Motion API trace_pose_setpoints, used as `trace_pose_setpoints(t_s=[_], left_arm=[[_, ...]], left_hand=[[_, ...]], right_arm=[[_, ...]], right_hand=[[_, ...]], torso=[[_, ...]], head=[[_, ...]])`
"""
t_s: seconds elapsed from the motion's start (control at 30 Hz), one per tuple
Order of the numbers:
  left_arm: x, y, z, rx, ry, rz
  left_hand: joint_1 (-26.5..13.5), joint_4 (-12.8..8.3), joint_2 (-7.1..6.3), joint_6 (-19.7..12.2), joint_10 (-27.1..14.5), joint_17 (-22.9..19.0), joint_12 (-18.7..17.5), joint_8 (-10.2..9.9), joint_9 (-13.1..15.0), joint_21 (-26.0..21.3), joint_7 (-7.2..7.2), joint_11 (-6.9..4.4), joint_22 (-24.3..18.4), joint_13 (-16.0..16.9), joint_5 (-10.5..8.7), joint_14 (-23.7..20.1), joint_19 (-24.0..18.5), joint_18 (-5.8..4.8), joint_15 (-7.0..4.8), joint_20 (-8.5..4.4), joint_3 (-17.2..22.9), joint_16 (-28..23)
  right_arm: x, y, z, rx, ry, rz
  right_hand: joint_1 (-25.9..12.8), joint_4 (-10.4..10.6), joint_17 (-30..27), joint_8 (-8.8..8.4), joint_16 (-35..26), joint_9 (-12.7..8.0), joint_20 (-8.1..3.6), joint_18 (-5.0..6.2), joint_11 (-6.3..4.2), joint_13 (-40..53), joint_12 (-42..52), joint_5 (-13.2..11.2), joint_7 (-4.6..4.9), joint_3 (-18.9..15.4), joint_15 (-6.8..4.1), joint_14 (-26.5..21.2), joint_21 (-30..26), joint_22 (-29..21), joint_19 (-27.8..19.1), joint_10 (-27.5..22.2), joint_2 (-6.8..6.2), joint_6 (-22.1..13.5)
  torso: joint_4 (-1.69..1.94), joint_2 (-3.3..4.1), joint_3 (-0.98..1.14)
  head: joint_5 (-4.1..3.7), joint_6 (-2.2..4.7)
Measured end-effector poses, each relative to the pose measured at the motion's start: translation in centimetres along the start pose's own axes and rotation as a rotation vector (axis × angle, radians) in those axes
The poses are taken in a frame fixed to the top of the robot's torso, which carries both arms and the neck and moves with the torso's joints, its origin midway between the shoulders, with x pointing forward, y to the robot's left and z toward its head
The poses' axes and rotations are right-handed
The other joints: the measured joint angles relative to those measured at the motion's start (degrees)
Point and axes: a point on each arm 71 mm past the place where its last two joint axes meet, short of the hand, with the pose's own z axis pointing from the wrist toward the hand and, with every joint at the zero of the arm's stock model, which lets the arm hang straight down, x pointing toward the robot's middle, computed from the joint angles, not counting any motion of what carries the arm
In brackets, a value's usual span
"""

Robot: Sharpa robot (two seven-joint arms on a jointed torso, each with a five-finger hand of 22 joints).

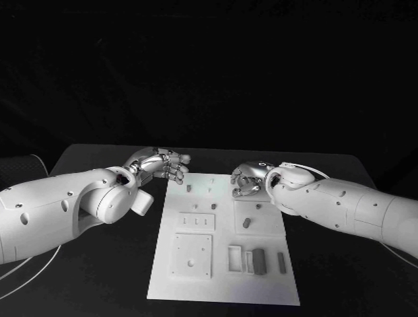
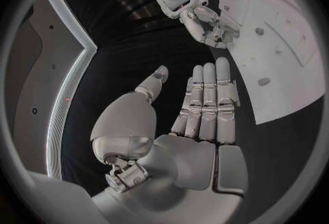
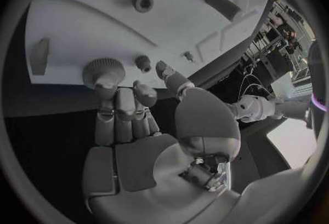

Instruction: Assemble the parts on the task board

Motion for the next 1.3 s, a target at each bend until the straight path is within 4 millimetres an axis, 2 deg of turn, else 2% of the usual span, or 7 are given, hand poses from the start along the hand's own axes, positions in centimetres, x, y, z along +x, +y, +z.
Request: trace_pose_setpoints(t_s=[0.03, 0.3, 0.7, 1.13, 1.3], left_arm=[[0.01, 0.00, 0.00, -0.001, 0.001, -0.002], [-0.10, 0.01, -0.05, -0.004, 0.000, -0.008], [-0.26, 0.09, 0.06, -0.010, 0.002, -0.016], [-0.68, 0.22, -0.01, -0.016, -0.006, -0.018], [-0.92, 0.29, -0.05, -0.018, -0.012, -0.017]], left_hand=[[0.0, 0.0, 0.00, 0.0, 0.0, 0.0, 0.0, -0.1, 0.0, 0.0, 0.00, 0.00, 0.0, 0.0, 0.00, 0.0, 0.0, 0.00, 0.00, 0.00, 0.0, 0.0], [0.0, 0.0, 0.00, 0.0, 0.0, 0.2, 0.0, -0.2, 0.1, 0.0, 0.00, 0.00, 0.1, 0.2, 0.00, 0.0, 0.0, 0.00, 0.00, 0.01, 0.0, -0.2], [0.0, 0.0, 0.00, 0.0, 0.0, 0.4, 0.0, -0.2, 0.1, 0.0, 0.00, 0.00, 0.1, 0.4, 0.00, 0.0, 0.0, 0.01, 0.00, 0.01, 0.0, -0.2], [0.0, 0.0, 0.00, 0.0, 0.0, 0.5, 0.0, -0.2, 0.2, 0.0, 0.00, 0.00, 0.2, 0.5, 0.00, 0.0, 0.0, 0.01, 0.00, 0.02, 0.0, -0.4], [0.0, 0.0, 0.00, 0.0, 0.0, 0.6, 0.0, -0.2, 0.2, 0.0, 0.00, 0.00, 0.2, 0.6, 0.00, 0.0, 0.0, 0.01, 0.00, 0.02, 0.0, -0.4]], right_arm=[[0.13, 0.09, 0.03, -0.001, 0.003, -0.002], [0.10, -0.16, 0.03, 0.007, 0.000, -0.017], [-0.30, -0.28, -0.07, 0.003, -0.027, -0.022], [-0.40, -0.36, -0.58, -0.008, -0.044, -0.024], [-0.46, -0.37, -0.70, -0.010, -0.051, -0.026]], right_hand=[[0.1, 0.0, 0.1, 0.00, 0.0, 0.0, -0.21, -0.80, 0.00, 0.0, 0.0, 0.0, 0.01, 0.0, 0.01, 0.0, 0.0, 0.0, 0.0, 0.0, -0.06, 0.0], [0.1, -0.2, -0.3, 0.00, 0.0, 0.0, -0.30, -0.82, 0.00, 0.1, 0.0, 0.0, -0.09, -0.2, 0.21, -0.2, 0.0, 0.0, 0.1, 0.0, -0.06, -0.3], [0.1, -0.2, 0.4, 0.17, 0.6, 0.0, -0.28, -0.84, 0.01, 0.1, 0.5, 0.4, -0.11, -0.2, 0.28, -0.3, 0.5, 0.0, 0.1, 0.0, -0.06, -0.3], [0.7, -0.2, 0.9, 0.39, 1.2, 0.2, -0.25, -0.84, 0.01, 0.1, 0.7, 0.7, -0.60, -0.1, 0.14, 0.1, 0.9, 0.0, 0.1, 0.0, -0.05, 0.7], [1.2, -0.2, 1.1, 0.49, 1.3, 0.2, -0.36, -0.85, 0.01, 0.1, 0.7, 0.7, -0.75, -0.2, 0.09, 0.3, 1.1, 0.0, 0.0, 0.0, 0.47, 1.1]], torso=[[0.01, 0.07, 0.00], [0.23, 0.54, -0.03], [0.14, 1.21, -0.14], [0.16, 1.67, -0.14], [0.16, 1.81, -0.13]], head=[[-0.01, 0.02], [-0.05, 0.14], [-0.04, 0.42], [-0.01, 0.60], [0.05, 0.63]])
